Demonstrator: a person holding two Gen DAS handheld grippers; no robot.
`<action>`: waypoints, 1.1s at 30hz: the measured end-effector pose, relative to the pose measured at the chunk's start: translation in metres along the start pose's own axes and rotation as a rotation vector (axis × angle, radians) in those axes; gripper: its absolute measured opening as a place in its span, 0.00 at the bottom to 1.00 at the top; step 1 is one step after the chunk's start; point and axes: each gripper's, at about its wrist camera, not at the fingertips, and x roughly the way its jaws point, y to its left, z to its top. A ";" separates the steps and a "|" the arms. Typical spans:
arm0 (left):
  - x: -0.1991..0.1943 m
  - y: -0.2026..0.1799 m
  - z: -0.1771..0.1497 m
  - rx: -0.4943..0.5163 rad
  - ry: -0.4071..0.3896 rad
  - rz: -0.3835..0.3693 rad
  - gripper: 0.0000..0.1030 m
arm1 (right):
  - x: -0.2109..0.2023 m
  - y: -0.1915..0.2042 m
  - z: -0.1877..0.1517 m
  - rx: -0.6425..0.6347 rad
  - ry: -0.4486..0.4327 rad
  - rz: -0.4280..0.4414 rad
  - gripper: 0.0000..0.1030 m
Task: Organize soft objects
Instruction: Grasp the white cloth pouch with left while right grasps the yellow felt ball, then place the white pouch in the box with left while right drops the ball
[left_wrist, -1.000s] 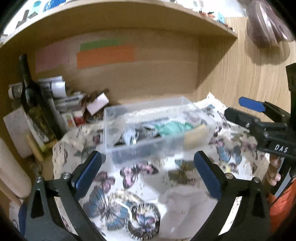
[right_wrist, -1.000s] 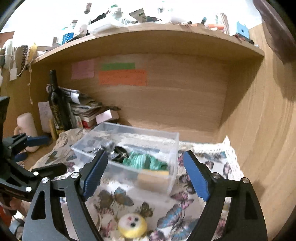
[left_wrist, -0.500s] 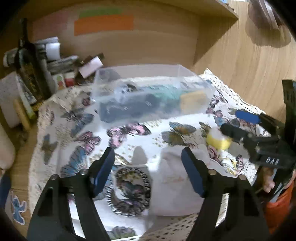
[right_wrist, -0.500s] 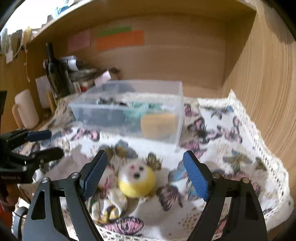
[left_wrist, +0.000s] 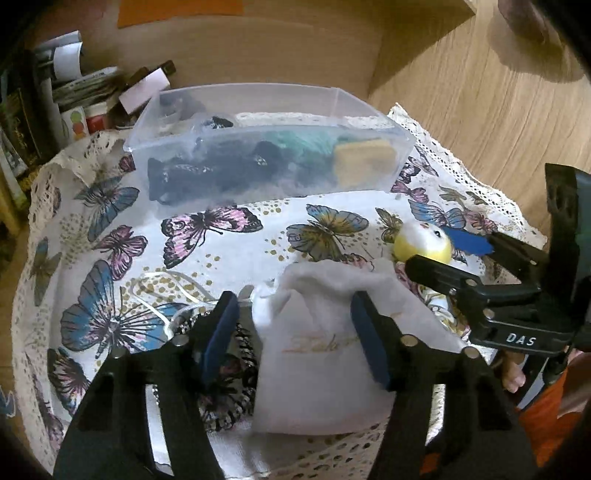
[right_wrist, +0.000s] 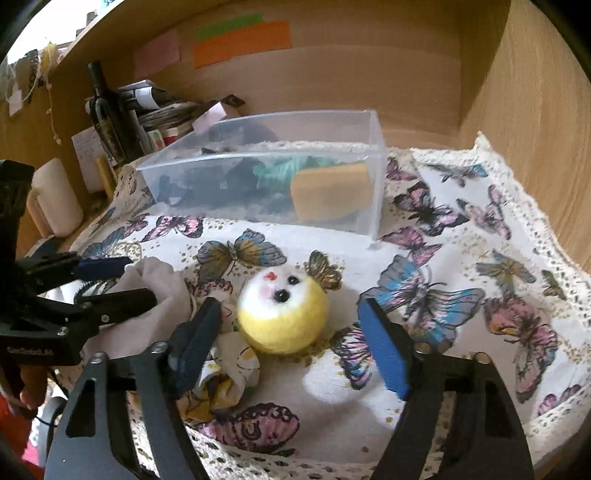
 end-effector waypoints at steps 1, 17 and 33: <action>0.000 -0.001 0.000 0.006 0.003 -0.005 0.51 | 0.001 0.000 0.000 0.008 0.002 0.007 0.55; -0.033 -0.009 0.010 0.074 -0.128 0.078 0.14 | -0.018 0.000 0.015 -0.006 -0.089 -0.009 0.40; -0.084 0.031 0.066 -0.036 -0.311 0.175 0.14 | -0.035 0.007 0.060 -0.060 -0.215 -0.018 0.40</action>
